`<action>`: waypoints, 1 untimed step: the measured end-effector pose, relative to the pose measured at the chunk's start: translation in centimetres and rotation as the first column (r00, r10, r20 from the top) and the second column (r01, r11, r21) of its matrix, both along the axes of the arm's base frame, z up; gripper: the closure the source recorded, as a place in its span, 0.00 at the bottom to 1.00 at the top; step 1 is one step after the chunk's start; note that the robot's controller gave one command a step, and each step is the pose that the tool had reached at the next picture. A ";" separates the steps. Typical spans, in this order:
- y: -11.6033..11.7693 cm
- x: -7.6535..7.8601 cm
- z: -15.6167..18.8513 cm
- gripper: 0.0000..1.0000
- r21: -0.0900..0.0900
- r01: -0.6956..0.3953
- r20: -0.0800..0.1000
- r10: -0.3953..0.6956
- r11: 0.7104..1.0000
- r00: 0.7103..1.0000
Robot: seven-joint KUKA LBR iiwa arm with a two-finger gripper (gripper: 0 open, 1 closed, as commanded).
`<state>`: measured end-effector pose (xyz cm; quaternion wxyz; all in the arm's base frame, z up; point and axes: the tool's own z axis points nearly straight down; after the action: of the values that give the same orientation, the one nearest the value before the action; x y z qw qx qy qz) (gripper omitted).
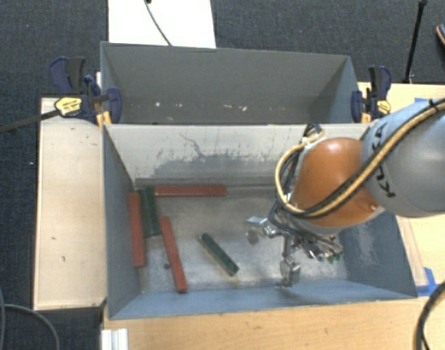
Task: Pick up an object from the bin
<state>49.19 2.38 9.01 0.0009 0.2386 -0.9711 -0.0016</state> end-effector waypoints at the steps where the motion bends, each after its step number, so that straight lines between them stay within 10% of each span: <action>1: 7.0 2.2 -2.0 0.00 0.002 0.227 0.006 -0.227 0.974 0.974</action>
Offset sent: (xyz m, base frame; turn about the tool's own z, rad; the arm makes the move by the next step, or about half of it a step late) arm 0.0209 0.0668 -0.0201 0.2310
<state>51.36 9.33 7.00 -0.0027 0.1263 -0.9920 -0.0014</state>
